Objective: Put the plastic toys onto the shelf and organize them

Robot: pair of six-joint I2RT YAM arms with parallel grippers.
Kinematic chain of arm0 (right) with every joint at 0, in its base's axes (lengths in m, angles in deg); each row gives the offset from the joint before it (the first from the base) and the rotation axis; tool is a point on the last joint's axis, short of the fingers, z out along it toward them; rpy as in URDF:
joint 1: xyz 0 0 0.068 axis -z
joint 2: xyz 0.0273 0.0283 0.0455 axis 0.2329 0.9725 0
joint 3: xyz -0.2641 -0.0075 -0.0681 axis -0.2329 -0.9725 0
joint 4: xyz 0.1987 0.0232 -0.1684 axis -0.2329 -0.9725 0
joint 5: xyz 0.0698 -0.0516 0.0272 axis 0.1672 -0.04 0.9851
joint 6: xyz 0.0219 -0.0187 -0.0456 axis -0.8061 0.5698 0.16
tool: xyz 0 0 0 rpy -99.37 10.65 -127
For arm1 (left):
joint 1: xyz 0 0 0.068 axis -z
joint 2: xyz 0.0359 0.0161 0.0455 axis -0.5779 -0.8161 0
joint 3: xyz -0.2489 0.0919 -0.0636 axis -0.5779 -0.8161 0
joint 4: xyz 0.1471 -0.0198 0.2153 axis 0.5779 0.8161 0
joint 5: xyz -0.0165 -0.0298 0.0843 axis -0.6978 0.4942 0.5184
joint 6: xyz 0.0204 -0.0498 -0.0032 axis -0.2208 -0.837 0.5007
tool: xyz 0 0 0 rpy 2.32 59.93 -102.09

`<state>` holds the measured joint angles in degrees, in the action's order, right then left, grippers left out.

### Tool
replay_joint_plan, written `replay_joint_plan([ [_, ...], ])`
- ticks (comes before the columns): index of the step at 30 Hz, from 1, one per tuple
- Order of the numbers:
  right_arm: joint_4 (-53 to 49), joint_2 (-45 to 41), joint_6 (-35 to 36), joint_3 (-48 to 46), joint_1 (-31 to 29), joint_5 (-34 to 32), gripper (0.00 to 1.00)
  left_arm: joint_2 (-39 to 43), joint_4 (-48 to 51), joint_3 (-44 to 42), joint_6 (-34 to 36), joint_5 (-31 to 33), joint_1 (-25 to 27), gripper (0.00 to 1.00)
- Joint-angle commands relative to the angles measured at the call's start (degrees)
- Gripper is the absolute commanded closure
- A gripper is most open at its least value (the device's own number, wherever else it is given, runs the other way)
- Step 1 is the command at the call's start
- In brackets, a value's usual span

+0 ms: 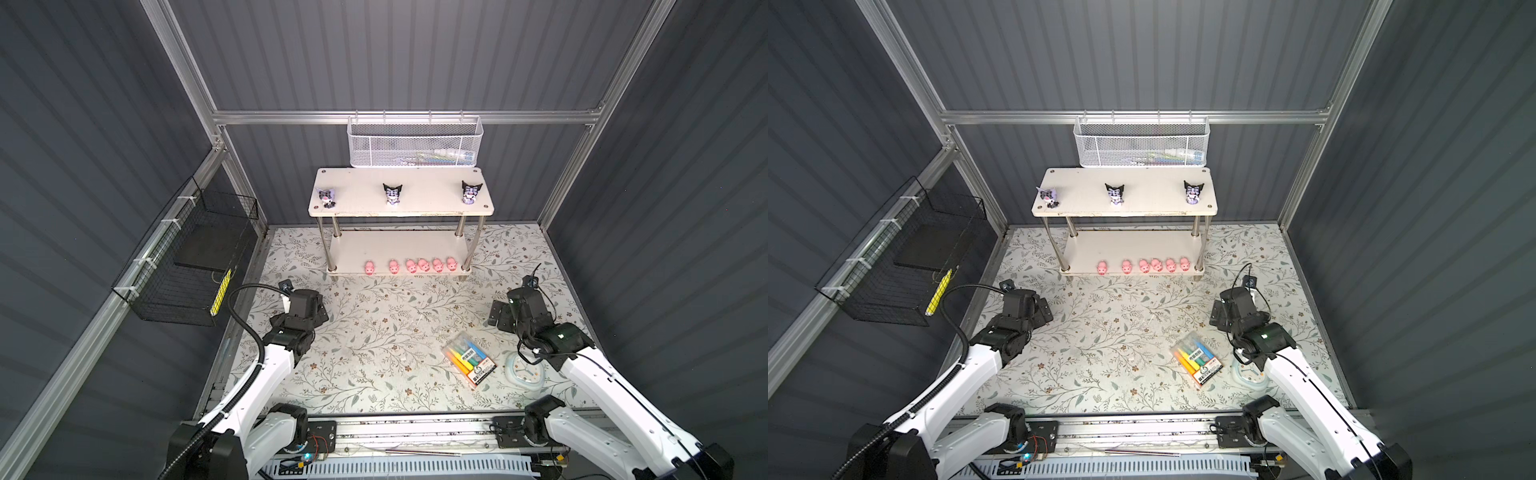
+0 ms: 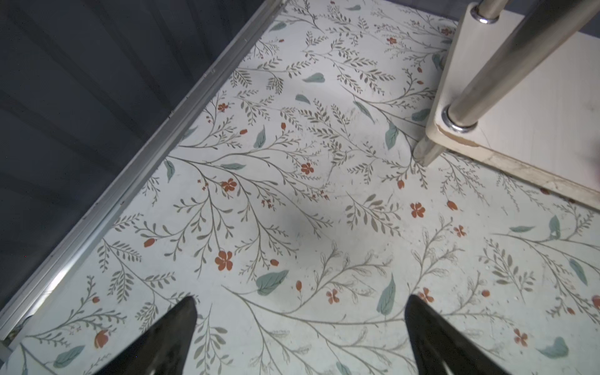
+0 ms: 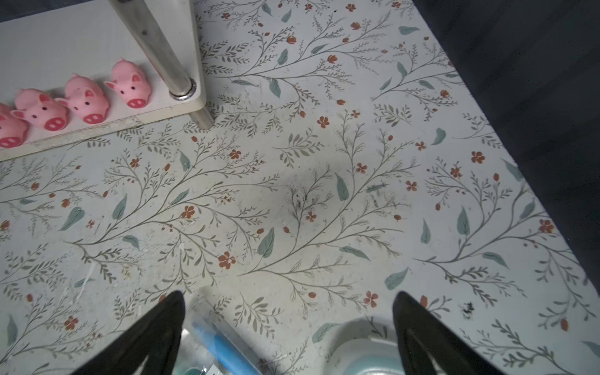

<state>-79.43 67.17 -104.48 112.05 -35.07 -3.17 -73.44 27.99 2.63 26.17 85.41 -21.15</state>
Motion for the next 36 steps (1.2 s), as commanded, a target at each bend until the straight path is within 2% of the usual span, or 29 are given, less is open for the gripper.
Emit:
replay_joint_plan([
  [1, 3.4, 1.1, 0.9, -1.2, 1.6, -3.7, 0.01, -1.9, -8.2, -2.1, 2.5, 4.9, -0.4, 0.00],
  [4, 8.4, 0.6, 2.9, -3.9, 3.2, -4.8, 0.01, -3.4, -12.5, -3.6, 3.6, 8.0, -0.4, 0.00],
  [11, 27.7, -3.1, 9.8, -13.8, 4.4, -5.4, 0.01, -6.6, -22.0, -5.5, 7.0, 10.3, -0.8, 0.00],
  [19, 37.9, -1.0, 16.5, -16.5, 6.9, -8.5, 0.01, -15.4, -34.7, -8.9, 10.5, 10.9, -1.3, 0.00],
  [24, 46.8, 2.4, 17.2, -19.6, 12.3, -4.4, 0.01, -20.2, -40.9, -8.2, 13.9, 10.7, -1.5, 0.00],
  [29, 55.9, 6.9, 14.9, -21.0, 19.7, 2.0, 0.01, -25.0, -46.8, -6.9, 18.5, 6.0, -3.4, 0.00],
  [36, 68.4, 16.0, 17.2, -21.2, 22.9, 6.7, 0.01, -26.7, -53.1, -7.9, 18.9, -0.6, -9.2, 0.00],
])
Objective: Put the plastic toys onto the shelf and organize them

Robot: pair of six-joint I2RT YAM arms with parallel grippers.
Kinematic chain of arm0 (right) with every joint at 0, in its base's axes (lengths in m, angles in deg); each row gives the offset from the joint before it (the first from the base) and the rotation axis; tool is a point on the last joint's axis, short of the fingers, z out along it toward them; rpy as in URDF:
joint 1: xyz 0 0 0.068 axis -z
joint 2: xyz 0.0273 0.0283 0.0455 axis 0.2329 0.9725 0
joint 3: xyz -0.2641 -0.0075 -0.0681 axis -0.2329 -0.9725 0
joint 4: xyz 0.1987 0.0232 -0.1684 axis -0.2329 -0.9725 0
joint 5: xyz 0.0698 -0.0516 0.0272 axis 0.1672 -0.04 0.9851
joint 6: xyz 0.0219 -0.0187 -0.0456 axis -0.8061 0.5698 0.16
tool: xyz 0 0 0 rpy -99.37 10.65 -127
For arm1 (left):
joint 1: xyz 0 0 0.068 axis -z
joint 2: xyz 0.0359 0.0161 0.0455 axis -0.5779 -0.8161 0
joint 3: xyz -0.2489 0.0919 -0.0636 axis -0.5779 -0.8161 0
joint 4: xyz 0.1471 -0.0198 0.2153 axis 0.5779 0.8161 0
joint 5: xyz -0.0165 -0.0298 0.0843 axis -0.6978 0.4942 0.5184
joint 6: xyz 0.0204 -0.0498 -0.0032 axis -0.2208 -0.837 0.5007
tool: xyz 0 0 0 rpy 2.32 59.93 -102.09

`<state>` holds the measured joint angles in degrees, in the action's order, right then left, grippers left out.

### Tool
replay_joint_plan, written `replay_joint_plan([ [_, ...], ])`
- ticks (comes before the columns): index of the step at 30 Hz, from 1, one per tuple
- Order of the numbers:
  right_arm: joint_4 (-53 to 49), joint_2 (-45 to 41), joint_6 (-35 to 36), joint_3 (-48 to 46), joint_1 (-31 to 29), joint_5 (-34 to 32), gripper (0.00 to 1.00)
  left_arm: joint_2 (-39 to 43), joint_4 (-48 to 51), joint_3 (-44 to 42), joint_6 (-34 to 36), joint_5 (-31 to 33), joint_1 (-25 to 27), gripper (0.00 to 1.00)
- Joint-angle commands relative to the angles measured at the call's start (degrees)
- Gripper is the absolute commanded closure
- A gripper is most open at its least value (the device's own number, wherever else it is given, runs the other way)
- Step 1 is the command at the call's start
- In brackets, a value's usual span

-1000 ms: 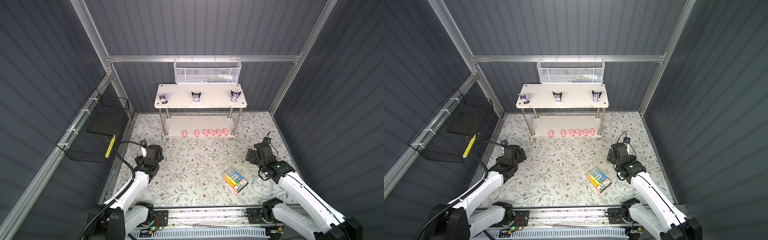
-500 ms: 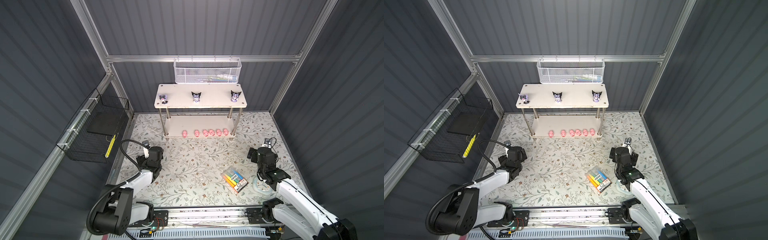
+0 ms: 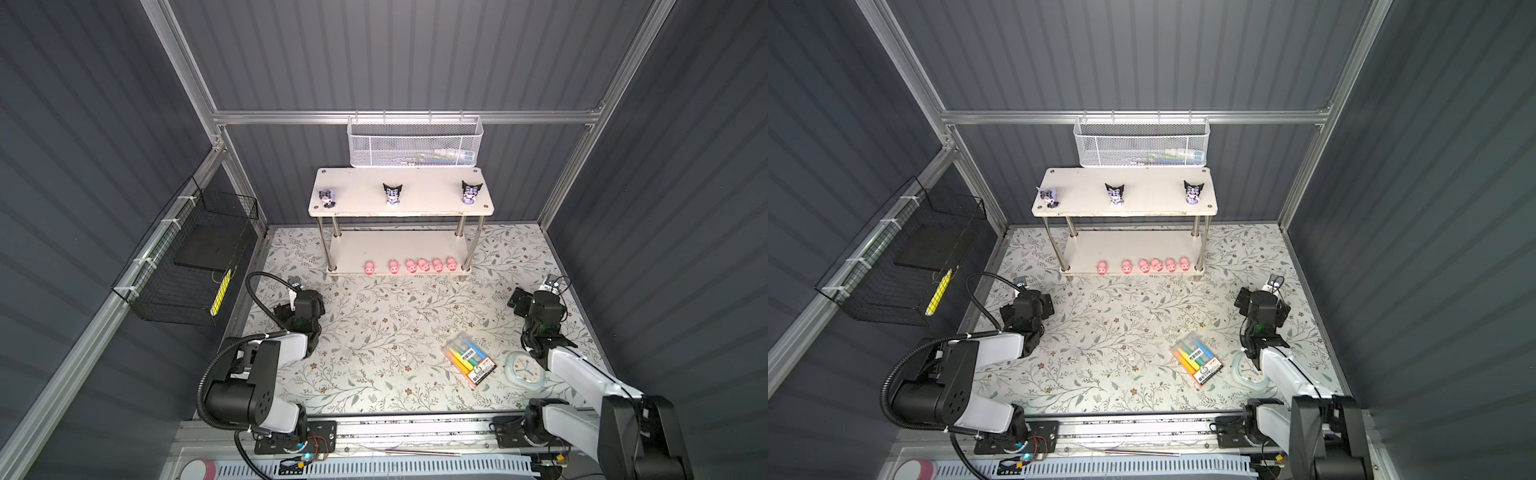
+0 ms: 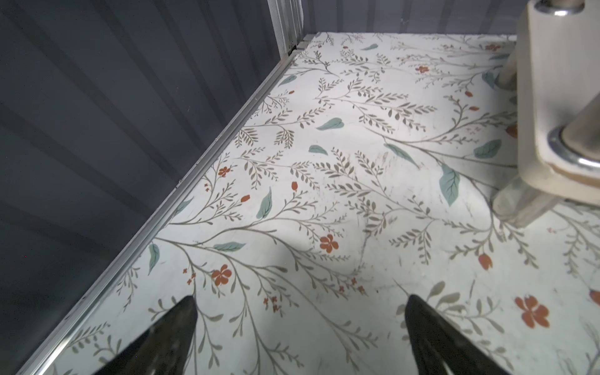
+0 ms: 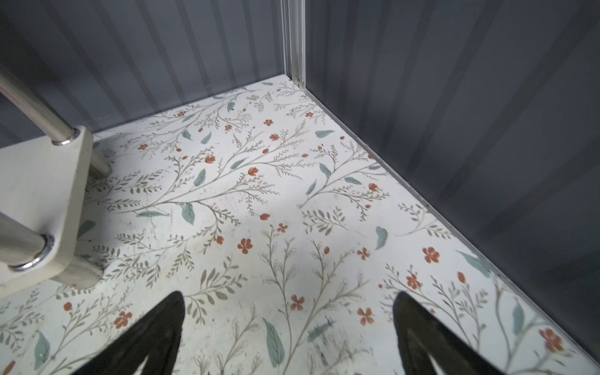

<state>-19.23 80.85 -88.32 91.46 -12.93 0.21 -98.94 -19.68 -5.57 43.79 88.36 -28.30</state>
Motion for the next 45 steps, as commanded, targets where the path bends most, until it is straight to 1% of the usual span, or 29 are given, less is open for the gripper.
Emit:
replay_joint_plan([
  [1, 10.3, 3.9, 1.3, -0.8, 1.0, 4.3, 0.01, -1.8, -6.2, 0.6, 1.0, -4.8, -3.0, 0.00],
  [4, 14.5, 7.1, 3.3, -0.8, 1.1, 6.8, 0.01, -3.4, -7.6, 1.3, 1.3, -8.5, -4.6, 0.00],
  [5, 12.9, 7.0, 3.8, -0.1, 1.1, 7.4, 0.01, -3.8, -8.0, 1.4, 0.7, -10.5, -5.3, 0.00],
  [6, 12.9, 6.9, 4.4, -0.2, 1.1, 7.7, 0.01, -4.8, -10.9, 0.5, 0.4, -12.0, -5.8, 0.00],
  [7, 15.6, 7.3, 5.1, -1.0, 1.1, 7.9, 0.01, -6.3, -15.9, -1.0, 0.3, -14.4, -6.3, 0.00],
  [8, 17.9, 7.2, 5.6, -2.0, 1.1, 8.0, 0.01, -7.5, -18.7, -1.5, 1.4, -15.8, -6.4, 0.00],
  [10, 19.1, 6.2, 6.2, -3.2, 1.1, 8.9, 0.01, -6.6, -15.2, -0.7, 1.8, -17.5, -6.4, 0.00],
  [13, 24.2, 6.2, 7.1, -5.7, 1.1, 9.4, 0.01, -7.5, -20.5, -2.8, 3.4, -21.1, -6.4, 0.00],
  [15, 29.8, 9.1, 7.0, -7.1, 1.2, 8.6, 0.01, -10.2, -25.4, -3.9, 3.8, -22.4, -6.4, 0.00],
  [17, 35.9, 14.2, 7.4, -7.4, 1.5, 9.5, 0.01, -13.2, -29.7, -4.1, 4.9, -23.6, -6.3, 0.00],
  [18, 37.5, 16.6, 7.6, -7.1, 1.5, 10.0, 0.01, -11.9, -25.6, -3.4, 4.5, -23.9, -6.3, 0.00],
  [19, 40.1, 19.0, 8.1, -6.7, 1.5, 10.5, 0.01, -11.6, -24.7, -3.0, 4.5, -23.8, -6.3, 0.00],
  [20, 37.4, 17.9, 8.0, -6.1, 1.6, 11.2, 0.01, -13.1, -27.7, -3.0, 5.0, -24.0, -6.3, 0.00],
  [21, 32.9, 16.4, 7.7, -5.2, 1.8, 12.2, 0.01, -13.0, -26.1, -2.5, 5.1, -24.3, -6.3, 0.00],
  [22, 31.7, 16.5, 7.9, -4.6, 2.1, 13.6, 0.01, -12.2, -21.1, -0.9, 5.0, -25.0, -6.3, 0.00],
  [23, 33.8, 18.1, 8.3, -4.2, 2.2, 14.0, 0.01, -12.8, -20.2, 0.3, 5.9, -26.0, -6.2, 0.00],
  [24, 33.7, 18.6, 8.4, -3.6, 2.3, 14.2, 0.01, -13.5, -21.3, 0.6, 6.5, -26.4, -6.1, 0.00],
  [25, 29.0, 17.4, 8.0, -2.4, 2.3, 14.3, 0.01, -13.2, -20.0, 0.7, 6.4, -26.5, -6.0, 0.00],
  [26, 27.5, 16.9, 7.9, -2.2, 2.4, 14.6, 0.01, -12.9, -19.0, 1.0, 6.4, -26.5, -6.0, 0.00],
  [28, 32.1, 18.5, 8.3, -3.1, 2.5, 14.5, 0.01, -13.2, -20.0, 0.9, 6.5, -26.3, -6.0, 0.00],
  [30, 29.4, 17.4, 8.0, -2.6, 2.5, 14.4, 0.01, -13.2, -19.6, 1.0, 6.5, -26.2, -5.9, 0.00],
  [33, 31.9, 17.9, 8.1, -3.3, 2.4, 14.3, 0.01, -13.1, -19.7, 0.9, 6.7, -25.7, -5.6, 0.00],
  [45, 31.4, 17.7, 8.0, -3.3, 2.4, 14.4, 0.01, -13.0, -20.3, 0.5, 6.8, -26.1, -5.5, 0.00],
])
